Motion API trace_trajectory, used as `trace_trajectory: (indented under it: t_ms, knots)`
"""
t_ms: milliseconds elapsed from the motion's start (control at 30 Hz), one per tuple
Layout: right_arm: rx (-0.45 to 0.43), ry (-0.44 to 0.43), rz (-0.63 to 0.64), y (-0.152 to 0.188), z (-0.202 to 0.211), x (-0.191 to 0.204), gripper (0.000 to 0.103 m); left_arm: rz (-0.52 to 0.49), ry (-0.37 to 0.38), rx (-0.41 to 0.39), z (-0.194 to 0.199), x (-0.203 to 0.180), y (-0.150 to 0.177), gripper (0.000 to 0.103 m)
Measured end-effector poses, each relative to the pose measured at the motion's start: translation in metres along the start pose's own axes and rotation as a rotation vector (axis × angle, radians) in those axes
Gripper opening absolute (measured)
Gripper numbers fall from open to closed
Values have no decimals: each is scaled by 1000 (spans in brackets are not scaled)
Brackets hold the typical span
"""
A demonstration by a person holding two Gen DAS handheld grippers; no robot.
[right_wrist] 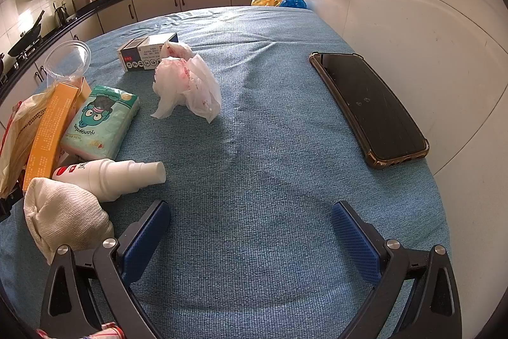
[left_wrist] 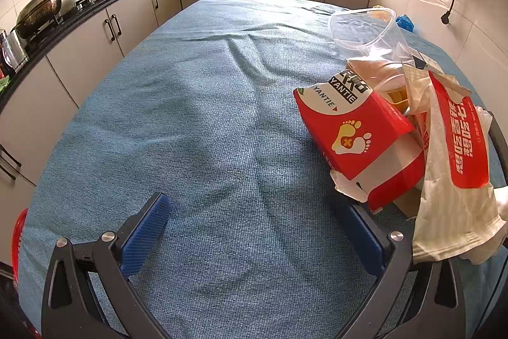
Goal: Collect trash
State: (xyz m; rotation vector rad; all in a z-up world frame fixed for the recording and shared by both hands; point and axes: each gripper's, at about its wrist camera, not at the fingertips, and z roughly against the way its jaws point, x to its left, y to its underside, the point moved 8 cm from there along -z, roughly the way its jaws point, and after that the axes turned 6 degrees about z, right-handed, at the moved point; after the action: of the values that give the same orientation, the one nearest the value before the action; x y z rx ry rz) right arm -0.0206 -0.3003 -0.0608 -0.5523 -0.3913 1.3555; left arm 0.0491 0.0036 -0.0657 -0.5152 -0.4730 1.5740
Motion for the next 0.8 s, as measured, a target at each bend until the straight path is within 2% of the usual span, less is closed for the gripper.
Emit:
trace_trajectory:
  t_ms: [533,800]
  knots:
    - [1,-1,0,0,0,0,103,0,0,0,0,0,0,103]
    - [44,-23,14,1,-1,-2,103,8,-2,0,0,0,-1,103]
